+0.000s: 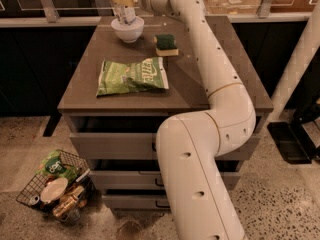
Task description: Place blue plastic bottle into white bowl
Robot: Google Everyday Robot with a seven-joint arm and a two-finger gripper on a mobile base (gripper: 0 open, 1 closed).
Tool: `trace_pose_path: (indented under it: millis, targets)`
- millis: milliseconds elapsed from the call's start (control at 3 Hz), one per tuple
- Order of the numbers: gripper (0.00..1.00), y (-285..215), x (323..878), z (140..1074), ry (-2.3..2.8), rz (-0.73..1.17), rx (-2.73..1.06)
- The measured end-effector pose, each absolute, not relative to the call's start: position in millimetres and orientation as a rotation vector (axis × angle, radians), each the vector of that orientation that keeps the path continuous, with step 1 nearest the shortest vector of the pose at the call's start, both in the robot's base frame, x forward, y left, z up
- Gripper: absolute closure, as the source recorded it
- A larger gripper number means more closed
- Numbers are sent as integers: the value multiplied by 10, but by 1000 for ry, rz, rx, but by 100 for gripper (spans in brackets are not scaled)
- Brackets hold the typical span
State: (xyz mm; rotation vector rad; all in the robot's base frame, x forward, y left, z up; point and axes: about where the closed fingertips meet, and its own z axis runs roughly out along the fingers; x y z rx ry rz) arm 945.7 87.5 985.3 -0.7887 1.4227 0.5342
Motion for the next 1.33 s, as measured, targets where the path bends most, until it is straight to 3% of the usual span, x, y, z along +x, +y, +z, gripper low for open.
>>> trace_pose_path:
  millis: [667, 1333]
  targets:
    - [100, 1051, 9512, 9587, 1449, 557, -801]
    - [100, 911, 9627, 9367, 1541, 602, -702]
